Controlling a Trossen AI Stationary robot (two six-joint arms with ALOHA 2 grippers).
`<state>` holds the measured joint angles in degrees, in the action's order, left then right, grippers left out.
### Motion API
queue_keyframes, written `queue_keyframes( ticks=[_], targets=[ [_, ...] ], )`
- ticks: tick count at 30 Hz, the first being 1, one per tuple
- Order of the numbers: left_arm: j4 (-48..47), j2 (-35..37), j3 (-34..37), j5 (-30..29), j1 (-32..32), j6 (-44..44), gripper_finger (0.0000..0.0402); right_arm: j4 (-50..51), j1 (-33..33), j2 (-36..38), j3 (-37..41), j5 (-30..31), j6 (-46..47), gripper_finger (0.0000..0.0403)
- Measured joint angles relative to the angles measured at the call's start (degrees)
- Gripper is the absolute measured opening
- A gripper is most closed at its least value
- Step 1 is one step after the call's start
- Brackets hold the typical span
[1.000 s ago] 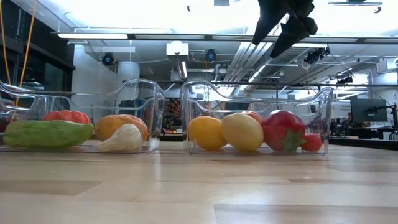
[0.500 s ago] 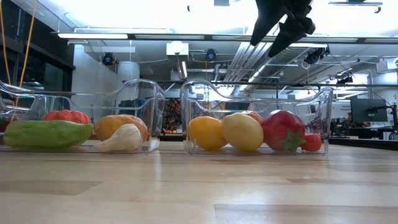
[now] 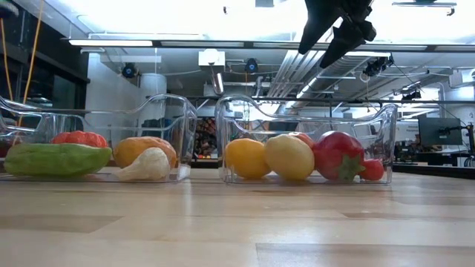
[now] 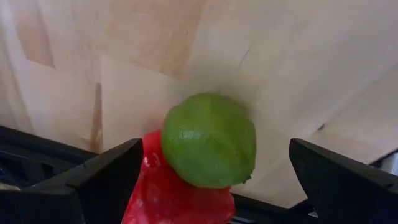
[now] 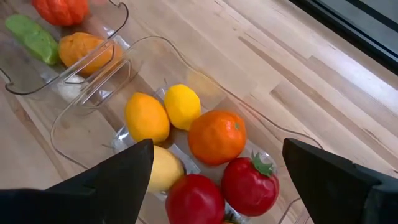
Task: Sort produce into baskets
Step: Put the green lime into the left transparent bin
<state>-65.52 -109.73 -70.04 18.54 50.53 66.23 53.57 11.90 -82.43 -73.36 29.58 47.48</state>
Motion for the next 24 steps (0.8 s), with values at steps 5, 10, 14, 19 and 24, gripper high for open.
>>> queue_keyframes(
  ticks=[5,10,14,19,24],
  targets=[
    [0.01,-2.07,0.00,0.44,0.57,-1.62,0.0390,-0.01,0.00,0.00,0.00,0.00,0.00,0.0350],
    [-0.14,-2.41,0.00,0.01,0.58,-2.95,0.0380,-0.04,0.00,0.00,0.00,0.00,0.01,0.0350],
    [-0.77,-2.41,-0.01,-0.30,0.58,-3.90,0.0336,-0.06,0.00,0.00,0.00,0.49,0.02,0.0350],
    [-0.94,-1.90,0.00,-0.66,0.58,-5.88,0.0249,-0.05,0.00,0.00,0.00,0.60,0.04,0.0350],
    [-0.98,1.38,0.00,-1.65,0.27,-10.55,0.0171,-0.05,0.00,0.00,0.00,0.66,0.32,0.0350]
  ],
)
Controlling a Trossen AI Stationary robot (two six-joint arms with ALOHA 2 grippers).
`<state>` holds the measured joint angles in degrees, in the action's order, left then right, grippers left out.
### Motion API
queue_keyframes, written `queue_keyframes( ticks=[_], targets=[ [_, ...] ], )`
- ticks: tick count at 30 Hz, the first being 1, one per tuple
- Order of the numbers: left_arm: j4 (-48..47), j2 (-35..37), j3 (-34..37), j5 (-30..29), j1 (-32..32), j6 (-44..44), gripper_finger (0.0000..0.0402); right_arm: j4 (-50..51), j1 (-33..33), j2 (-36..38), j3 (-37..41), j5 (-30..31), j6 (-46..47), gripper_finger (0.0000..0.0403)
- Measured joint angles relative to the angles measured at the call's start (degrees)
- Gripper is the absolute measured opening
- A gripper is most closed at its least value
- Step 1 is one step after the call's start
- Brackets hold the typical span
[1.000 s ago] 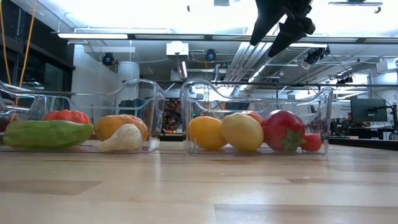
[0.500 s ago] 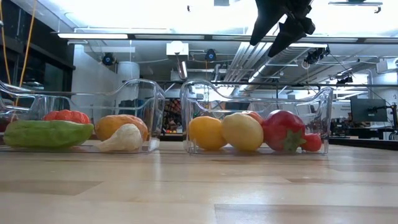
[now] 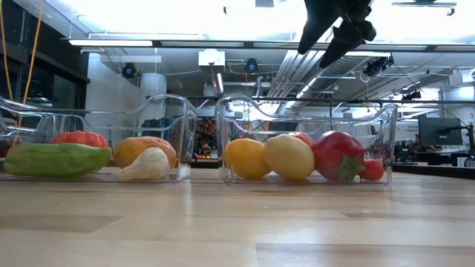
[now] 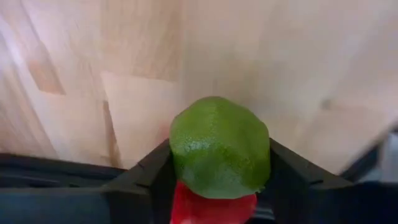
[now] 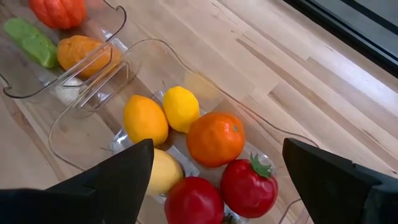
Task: Sort produce into baskets
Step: Put the green lime into the left transparent bin
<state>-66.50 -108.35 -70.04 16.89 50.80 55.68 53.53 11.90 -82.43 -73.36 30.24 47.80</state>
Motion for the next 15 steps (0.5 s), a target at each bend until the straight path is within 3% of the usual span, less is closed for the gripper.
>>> queue_keyframes(
  ticks=[4,7,11,15],
  targets=[
    [-0.13,7.90,-0.02,-3.51,-1.54,-3.81,0.0162,-0.01,0.00,0.00,0.00,0.00,0.14,0.0350],
    [-0.15,16.83,-0.51,-10.99,-3.72,-4.81,0.0188,-0.03,0.00,0.00,0.00,0.00,0.14,0.0350],
    [-0.23,29.08,-0.81,-29.64,-9.02,-2.20,0.0226,-0.24,0.00,0.00,0.00,0.01,0.18,0.0350],
    [-0.27,37.55,-0.64,-48.57,-16.29,-0.91,0.0239,-0.23,0.00,0.00,0.00,0.04,1.71,0.0350]
  ],
)
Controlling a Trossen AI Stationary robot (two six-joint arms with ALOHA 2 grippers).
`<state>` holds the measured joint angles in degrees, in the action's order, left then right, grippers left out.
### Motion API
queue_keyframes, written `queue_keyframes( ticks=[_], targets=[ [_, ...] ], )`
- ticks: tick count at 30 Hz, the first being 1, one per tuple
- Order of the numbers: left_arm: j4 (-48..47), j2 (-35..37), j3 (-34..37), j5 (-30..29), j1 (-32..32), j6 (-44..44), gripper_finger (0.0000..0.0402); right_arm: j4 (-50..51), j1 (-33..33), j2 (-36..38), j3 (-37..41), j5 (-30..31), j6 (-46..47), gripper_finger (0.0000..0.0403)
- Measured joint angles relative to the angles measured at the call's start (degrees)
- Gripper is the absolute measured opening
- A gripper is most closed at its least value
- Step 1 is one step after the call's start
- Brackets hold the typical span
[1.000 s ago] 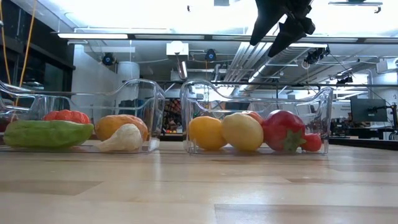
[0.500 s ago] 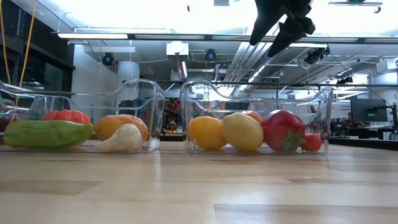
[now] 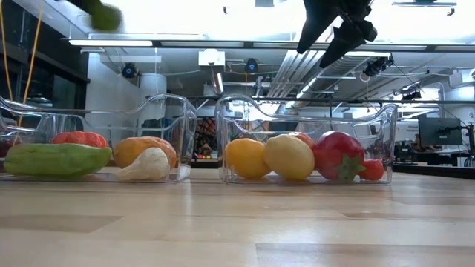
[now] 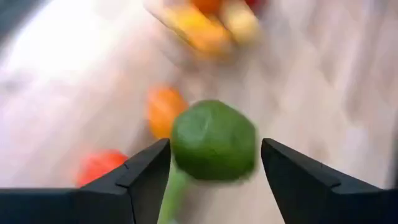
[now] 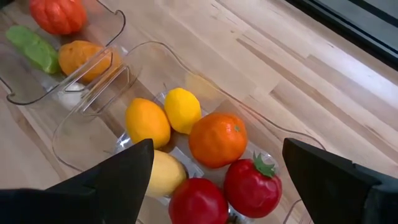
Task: Sort produce into baskets
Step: Put the green lime into the left transparent bin
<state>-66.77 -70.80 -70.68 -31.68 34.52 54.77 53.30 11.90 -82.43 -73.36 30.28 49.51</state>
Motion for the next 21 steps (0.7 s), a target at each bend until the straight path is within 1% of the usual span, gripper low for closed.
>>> queue_keyframes(
  ticks=[1,3,6,9,12,16,19,21],
  targets=[
    [0.02,1.32,0.41,-1.73,-2.57,0.00,0.0240,0.00,0.00,0.00,0.00,-0.02,0.11,0.0350],
    [-0.16,2.88,1.25,-1.65,-8.18,-1.66,0.0241,0.00,0.00,0.00,0.00,0.00,0.16,0.0350],
    [-0.04,3.67,2.07,0.99,-14.66,-4.00,0.0242,0.02,0.00,0.00,0.00,-0.01,0.57,0.0350],
    [0.09,3.46,2.60,4.25,-18.30,-6.10,0.0242,0.02,0.00,0.00,0.00,0.00,1.50,0.0350],
    [0.41,2.69,3.21,5.09,-19.66,-6.44,0.0243,0.02,0.00,0.00,0.00,-0.01,1.67,0.0350],
    [0.53,2.43,4.21,7.08,-19.77,-6.06,0.0243,0.02,0.00,0.00,0.00,-0.01,1.67,0.0350],
    [0.49,2.42,4.42,10.01,-19.14,-5.34,0.0243,0.02,0.00,0.00,0.00,0.00,1.61,0.0350],
    [0.46,2.44,4.42,10.88,-18.06,-4.94,0.0243,0.02,0.00,0.00,0.00,0.44,1.52,0.0350]
  ],
)
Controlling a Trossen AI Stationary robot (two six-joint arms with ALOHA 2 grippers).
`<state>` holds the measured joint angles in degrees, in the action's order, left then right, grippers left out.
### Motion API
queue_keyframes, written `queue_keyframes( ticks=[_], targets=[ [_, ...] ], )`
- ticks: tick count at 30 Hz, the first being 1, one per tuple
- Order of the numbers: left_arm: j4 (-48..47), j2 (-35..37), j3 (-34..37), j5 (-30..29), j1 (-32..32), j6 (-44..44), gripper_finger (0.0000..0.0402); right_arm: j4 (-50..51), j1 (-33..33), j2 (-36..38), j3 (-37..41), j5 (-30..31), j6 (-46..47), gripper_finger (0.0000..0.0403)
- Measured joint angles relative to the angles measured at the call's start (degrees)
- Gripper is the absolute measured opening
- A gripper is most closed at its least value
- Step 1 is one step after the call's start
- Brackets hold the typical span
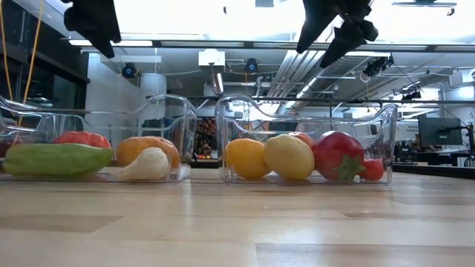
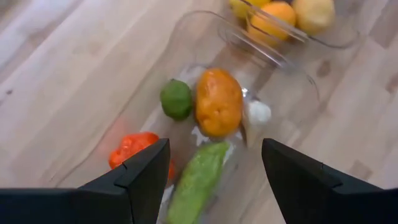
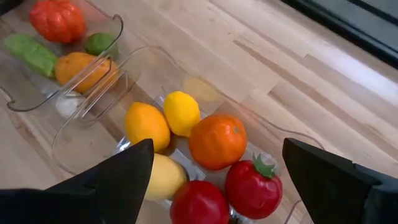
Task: Sort produce into baskets
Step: Put the green lime into the left transparent bin
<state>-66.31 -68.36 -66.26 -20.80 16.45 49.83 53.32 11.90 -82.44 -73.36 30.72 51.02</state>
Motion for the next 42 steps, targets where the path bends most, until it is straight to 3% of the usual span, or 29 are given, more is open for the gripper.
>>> queue_keyframes(
  ticks=[8,15,22,29,36,42],
  targets=[
    [0.03,0.00,0.00,-4.07,2.66,4.26,0.0243,-0.02,0.00,0.00,0.00,0.78,0.62,0.0350],
    [0.05,0.00,0.00,-6.44,0.29,8.56,0.0243,0.00,0.00,-0.02,0.00,0.78,1.47,0.0350],
    [4.15,-1.40,6.08,0.60,-3.11,30.04,0.0243,0.00,0.00,-0.06,0.00,0.76,2.37,0.0350],
    [16.38,-5.59,16.05,0.21,-5.29,44.65,0.0243,-0.25,0.00,-0.08,0.00,0.70,3.08,0.0350],
    [28.56,-9.76,16.78,-1.42,-9.76,37.35,0.0243,-0.67,-0.02,-0.08,0.00,0.76,3.00,0.0350],
    [30.41,-14.54,16.79,3.14,-12.80,32.59,0.0243,-0.79,0.00,-0.08,0.00,0.76,3.00,0.0350]
  ],
)
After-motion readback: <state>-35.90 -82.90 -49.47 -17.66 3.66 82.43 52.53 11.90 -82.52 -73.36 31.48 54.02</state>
